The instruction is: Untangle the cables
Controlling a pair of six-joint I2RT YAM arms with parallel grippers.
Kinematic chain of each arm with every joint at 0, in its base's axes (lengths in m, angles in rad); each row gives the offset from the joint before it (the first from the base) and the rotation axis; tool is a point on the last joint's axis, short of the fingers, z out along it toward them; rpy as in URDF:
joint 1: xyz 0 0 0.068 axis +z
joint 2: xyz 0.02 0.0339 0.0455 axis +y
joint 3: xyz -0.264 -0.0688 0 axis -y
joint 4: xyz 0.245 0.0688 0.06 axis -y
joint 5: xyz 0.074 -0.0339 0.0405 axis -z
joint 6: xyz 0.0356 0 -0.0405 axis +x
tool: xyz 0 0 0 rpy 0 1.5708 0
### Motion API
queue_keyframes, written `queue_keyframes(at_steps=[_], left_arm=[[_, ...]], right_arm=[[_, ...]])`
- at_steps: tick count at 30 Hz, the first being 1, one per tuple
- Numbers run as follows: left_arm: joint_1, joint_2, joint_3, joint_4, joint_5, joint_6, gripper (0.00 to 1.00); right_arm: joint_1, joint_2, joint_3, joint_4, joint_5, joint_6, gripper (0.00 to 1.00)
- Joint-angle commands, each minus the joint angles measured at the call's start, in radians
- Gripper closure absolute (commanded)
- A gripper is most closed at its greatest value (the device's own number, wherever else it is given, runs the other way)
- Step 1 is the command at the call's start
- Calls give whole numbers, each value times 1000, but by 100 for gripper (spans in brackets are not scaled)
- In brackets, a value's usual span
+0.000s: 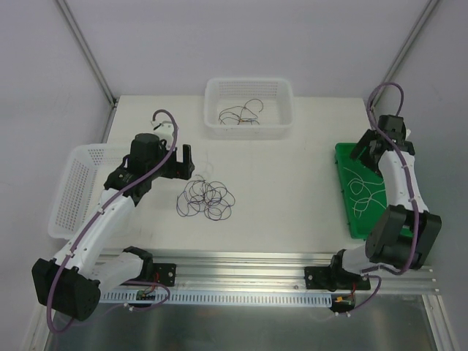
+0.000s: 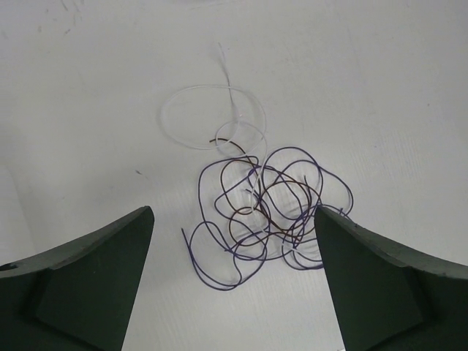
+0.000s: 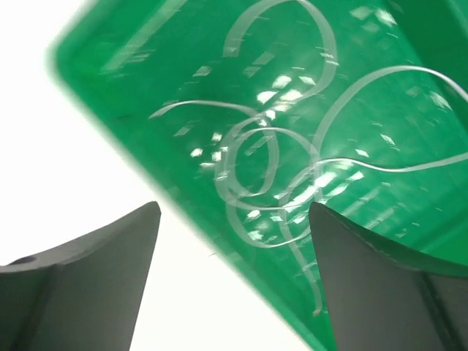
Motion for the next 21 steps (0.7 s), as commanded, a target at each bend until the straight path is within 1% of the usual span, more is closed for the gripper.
queue_keyframes(at_steps=[1, 3, 4, 5, 6, 8, 9, 11, 12, 13, 15, 16, 17, 19, 21], left_arm=[[5, -29, -3, 21, -54, 11, 7], [5, -30, -4, 21, -87, 10, 2], [5, -32, -5, 21, -95, 10, 1], [5, -33, -6, 21, -107, 11, 1], [5, -37, -6, 21, -129, 10, 1], [5, -38, -9, 23, -158, 6, 1], [5, -40, -9, 21, -173, 2, 1], [5, -43, -11, 21, -213, -3, 1], [5, -46, -11, 21, -226, -10, 1], [5, -52, -11, 23, -235, -13, 1], [5, -66, -14, 20, -267, -18, 1], [6, -72, -15, 23, -275, -20, 1], [5, -81, -18, 23, -295, -20, 1], [5, -87, -18, 23, -307, -17, 1], [5, -89, -21, 23, -322, -15, 1]], right_arm=[[122, -132, -18, 30, -112, -31, 12], [194, -166, -49, 50, -188, -48, 8], [273, -192, -58, 59, -202, -50, 8], [318, -201, -64, 76, -219, -53, 7], [402, -206, -75, 85, -263, -50, 7], [486, -209, -84, 128, -282, -38, 7], [569, -204, -87, 148, -310, -30, 7], [653, -168, -77, 204, -322, 7, 7], [693, -149, -64, 223, -312, 17, 8], [770, -101, -52, 238, -296, 42, 7], [864, -39, 12, 264, -249, 59, 7], [891, 30, 34, 280, -205, 83, 7], [912, 62, 75, 297, -192, 97, 8], [961, 162, 109, 362, -190, 128, 9], [992, 225, 155, 402, -196, 180, 11]])
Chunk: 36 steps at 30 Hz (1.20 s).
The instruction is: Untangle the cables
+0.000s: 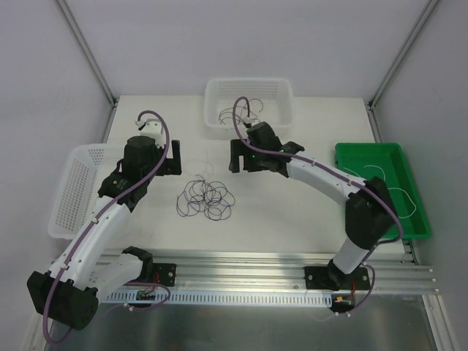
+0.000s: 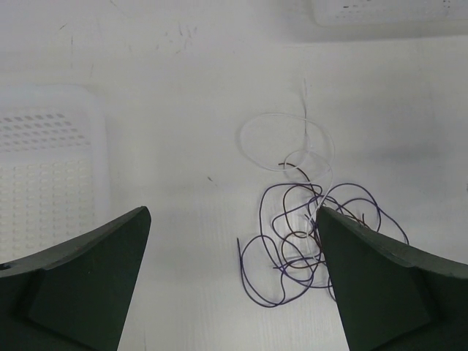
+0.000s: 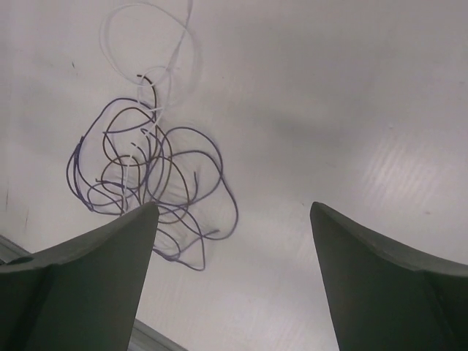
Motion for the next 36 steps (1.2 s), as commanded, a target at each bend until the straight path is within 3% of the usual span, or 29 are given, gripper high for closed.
queue_keyframes(at_steps=[1, 7, 12, 21, 26, 31, 36], left_arm=[[5, -22, -13, 22, -63, -11, 1], [5, -23, -12, 22, -62, -12, 1], [5, -23, -12, 22, -54, -8, 1], [5, -18, -12, 22, -37, -8, 1], [5, -15, -12, 22, -34, -6, 1], [5, -11, -12, 22, -28, -5, 1], [5, -8, -12, 22, -19, -2, 1]], right_arm=[[41, 126, 91, 143, 28, 111, 12], [58, 313, 163, 312, -70, 295, 22], [73, 450, 235, 346, -136, 366, 29], [79, 568, 243, 457, -190, 469, 46], [79, 557, 209, 489, -184, 469, 77], [58, 459, 115, 486, -150, 420, 99], [7, 257, -30, 477, -92, 366, 99]])
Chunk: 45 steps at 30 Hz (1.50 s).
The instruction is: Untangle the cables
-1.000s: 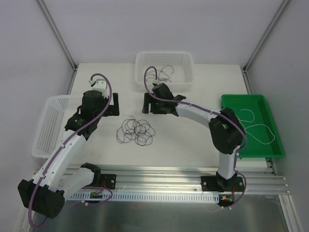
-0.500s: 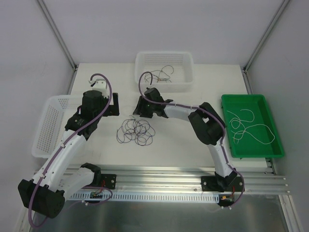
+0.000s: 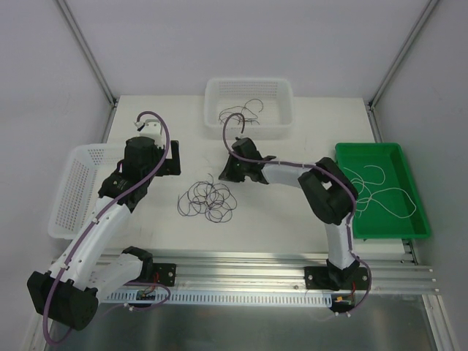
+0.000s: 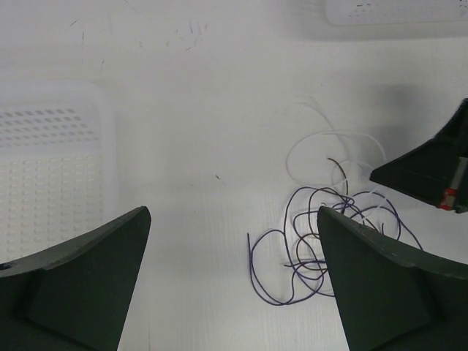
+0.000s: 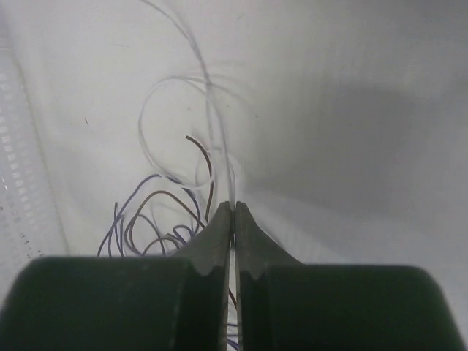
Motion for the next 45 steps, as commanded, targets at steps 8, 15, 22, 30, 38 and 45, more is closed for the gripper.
queue_keyframes(at_steps=[8, 15, 22, 30, 38, 45], left_arm=[[5, 10, -2, 22, 43, -4, 1], [5, 18, -1, 22, 60, -4, 1], [5, 28, -1, 22, 80, 0, 1], [5, 37, -2, 22, 104, 0, 1], [5, 45, 1, 22, 127, 0, 1], [5, 48, 1, 22, 141, 1, 1]], right_arm=[[-60, -510, -76, -258, 227, -267, 99], [-60, -727, 1, -459, 263, -394, 99], [-65, -848, 148, -625, 263, -492, 99], [-95, -891, 312, -832, 441, -624, 99], [-331, -994, 168, -861, 540, -686, 99], [-543, -1048, 12, -846, 371, -644, 99]])
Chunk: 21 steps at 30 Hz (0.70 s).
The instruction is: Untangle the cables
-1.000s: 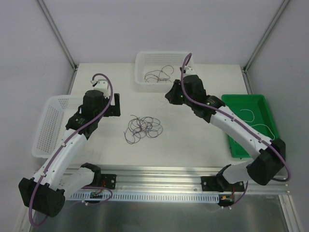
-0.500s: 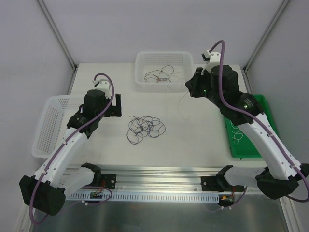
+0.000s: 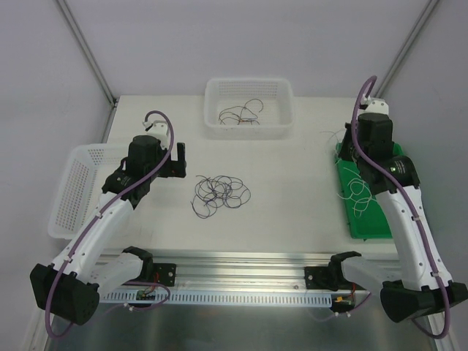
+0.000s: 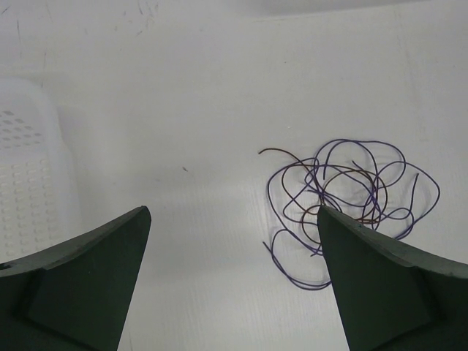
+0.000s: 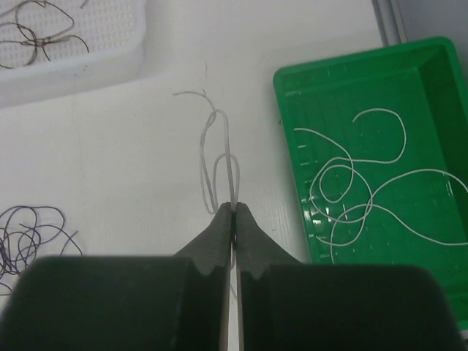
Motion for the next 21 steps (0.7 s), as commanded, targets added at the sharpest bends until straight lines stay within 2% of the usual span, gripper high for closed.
queue_keyframes(at_steps=[1, 3, 4, 7, 9, 10, 13, 15, 16, 19, 21], left_arm=[[5, 5, 1, 22, 29, 1, 1], [5, 8, 1, 22, 36, 2, 1], [5, 7, 0, 22, 39, 2, 1], [5, 10, 1, 22, 49, 1, 1], [5, 11, 1, 24, 56, -1, 1], [5, 11, 1, 22, 56, -1, 1], [5, 11, 1, 22, 59, 1, 1], [5, 11, 1, 22, 60, 1, 1], [5, 10, 1, 22, 62, -1, 1], [5, 11, 1, 21, 66, -2, 1], [5, 11, 3, 22, 71, -2, 1]], right_arm=[[-57, -46, -56, 15, -151, 8, 99], [-59, -52, -79, 20, -139, 11, 99], [-59, -48, -87, 11, -65, 9, 99], [-114, -19, -110, -24, 22, 8, 99], [-154, -11, -121, -28, -38, 12, 99], [-177, -14, -133, -18, -134, 14, 99], [-183, -19, -164, 15, -214, 15, 99], [-181, -6, -156, -17, -146, 46, 99], [-187, 12, -152, -35, -38, 46, 99], [-204, 43, -146, -81, 151, 78, 99], [-218, 53, -158, -78, 212, 86, 99]])
